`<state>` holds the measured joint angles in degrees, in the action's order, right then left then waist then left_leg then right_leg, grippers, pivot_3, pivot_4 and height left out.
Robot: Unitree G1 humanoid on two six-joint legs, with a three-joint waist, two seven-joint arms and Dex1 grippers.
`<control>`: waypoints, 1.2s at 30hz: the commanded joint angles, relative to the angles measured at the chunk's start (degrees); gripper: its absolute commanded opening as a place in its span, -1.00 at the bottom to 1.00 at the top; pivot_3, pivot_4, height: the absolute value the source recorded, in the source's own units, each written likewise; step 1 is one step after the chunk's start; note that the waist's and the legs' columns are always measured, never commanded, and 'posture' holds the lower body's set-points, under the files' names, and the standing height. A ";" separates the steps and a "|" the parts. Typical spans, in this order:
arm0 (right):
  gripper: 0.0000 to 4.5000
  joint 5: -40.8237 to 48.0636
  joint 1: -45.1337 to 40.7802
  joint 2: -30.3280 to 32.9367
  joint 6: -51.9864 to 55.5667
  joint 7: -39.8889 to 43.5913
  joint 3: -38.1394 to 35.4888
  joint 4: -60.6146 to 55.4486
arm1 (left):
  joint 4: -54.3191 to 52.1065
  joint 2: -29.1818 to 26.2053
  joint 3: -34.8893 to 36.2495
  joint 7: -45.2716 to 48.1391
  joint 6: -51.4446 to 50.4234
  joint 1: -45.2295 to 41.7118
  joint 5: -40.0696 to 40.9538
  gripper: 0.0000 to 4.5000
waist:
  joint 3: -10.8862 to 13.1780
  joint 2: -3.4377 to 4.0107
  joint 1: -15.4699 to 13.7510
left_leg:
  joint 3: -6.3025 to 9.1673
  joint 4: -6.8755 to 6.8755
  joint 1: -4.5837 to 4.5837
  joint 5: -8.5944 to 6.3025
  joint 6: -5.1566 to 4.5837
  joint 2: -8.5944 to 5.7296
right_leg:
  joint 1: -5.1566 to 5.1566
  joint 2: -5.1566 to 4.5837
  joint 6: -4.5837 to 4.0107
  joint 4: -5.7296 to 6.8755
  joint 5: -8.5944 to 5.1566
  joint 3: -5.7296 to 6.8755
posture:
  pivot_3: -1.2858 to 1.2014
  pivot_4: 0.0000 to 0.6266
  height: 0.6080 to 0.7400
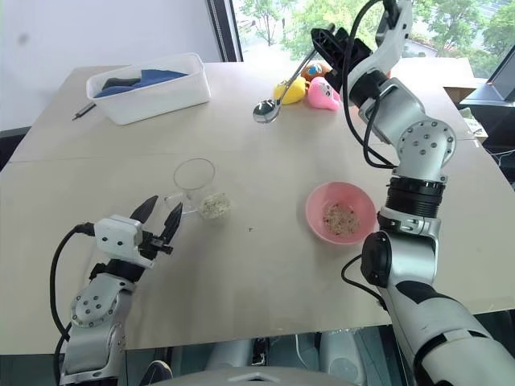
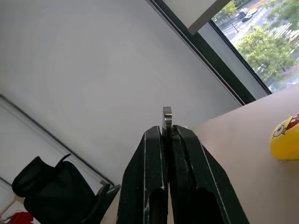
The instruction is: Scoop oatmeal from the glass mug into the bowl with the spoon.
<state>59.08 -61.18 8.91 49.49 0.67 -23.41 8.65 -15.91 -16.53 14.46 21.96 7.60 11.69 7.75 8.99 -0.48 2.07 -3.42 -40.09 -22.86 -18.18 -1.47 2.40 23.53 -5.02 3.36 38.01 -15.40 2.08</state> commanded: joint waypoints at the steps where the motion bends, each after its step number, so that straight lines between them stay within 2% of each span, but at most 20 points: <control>1: -1.00 1.49 -0.32 0.24 -0.17 0.02 -0.21 -3.03 | 0.08 0.20 -0.53 -0.83 1.95 -0.43 -0.26 0.20 | 0.00 0.00 0.00 | 0.00 0.00 0.00 0.00 0.00 0.00 | 0.00 0.00 0.00 0.00 0.00 0.00 | 0.03 -0.52 1.00; 2: -1.00 1.48 -0.37 0.27 -0.09 0.03 -0.19 -2.98 | 0.27 0.17 -0.74 -0.81 2.21 -0.57 -0.16 0.20 | 0.00 0.00 0.00 | 0.00 0.00 0.00 0.00 0.00 0.00 | 0.00 0.00 0.00 0.00 0.00 0.00 | 0.03 -0.52 1.00; 5: -1.00 1.42 -0.53 0.35 0.07 0.11 -0.09 -2.90 | 1.00 0.12 -1.15 -1.12 2.60 -1.14 -0.06 -0.15 | 0.00 0.00 0.00 | 0.00 0.00 0.00 0.00 0.00 0.00 | 0.00 0.00 0.00 0.00 0.00 0.00 | 0.03 -0.52 1.00; 6: -1.00 1.45 -0.62 0.34 0.12 0.08 -0.09 -2.87 | 1.29 0.04 -1.26 -1.23 2.59 -1.47 -0.18 -0.35 | 0.00 0.00 -0.01 | 0.00 0.00 0.00 0.00 0.00 0.00 | 0.00 0.00 0.00 0.00 0.00 0.00 | 0.03 -0.52 1.00; 14: -1.00 1.65 -0.58 0.13 0.28 -0.34 -0.07 -3.29 | 0.68 0.30 -1.67 -2.42 1.13 -3.80 0.78 -0.35 | 0.00 0.00 -0.01 | 0.00 0.00 0.00 0.00 0.00 0.00 | 0.00 0.00 0.00 -0.01 0.00 0.00 | 0.03 -0.52 1.00; 16: -1.00 1.79 -0.44 0.06 0.43 -0.47 -0.06 -3.43 | 0.38 0.16 -1.66 -2.77 0.75 -3.70 0.45 -0.58 | 0.00 0.00 0.00 | 0.00 0.00 0.00 0.00 0.00 0.00 | 0.00 0.00 0.00 -0.01 0.00 0.00 | 0.03 -0.52 1.00; 26: -1.00 1.50 0.83 0.27 0.34 -0.37 0.36 -3.79 | -1.11 -0.19 -2.20 -2.12 -1.64 -4.39 1.64 -0.58 | 0.00 0.00 -0.05 | 0.01 0.00 0.00 0.00 0.00 0.00 | 0.00 0.00 0.00 -0.01 0.00 0.00 | 0.03 -0.52 1.00; 27: -1.00 1.40 0.99 0.29 0.30 -0.35 0.45 -3.80 | -1.31 -0.30 -2.15 -2.28 -2.02 -4.40 1.42 -0.81 | 0.00 0.00 -0.05 | 0.00 0.00 0.00 0.00 0.00 0.00 | 0.00 0.00 0.00 -0.01 0.00 0.00 | 0.03 -0.52 1.00; 36: -1.00 1.30 2.27 0.74 0.24 -0.14 0.97 -3.91 | -2.17 -0.16 -2.65 -2.66 -4.04 -4.79 1.76 -0.81 | 0.00 0.01 0.05 | 0.00 0.01 0.00 0.00 0.00 0.01 | 0.01 0.00 0.00 0.00 0.00 0.00 | 0.03 -0.52 1.00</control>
<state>59.55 -58.30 9.10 50.12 -0.25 -22.28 7.52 -16.51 -16.50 12.26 19.57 3.57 6.92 9.41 8.99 -0.47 2.12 -3.43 -40.08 -22.86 -18.18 -1.47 2.40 23.54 -5.02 3.36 38.01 -15.40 2.08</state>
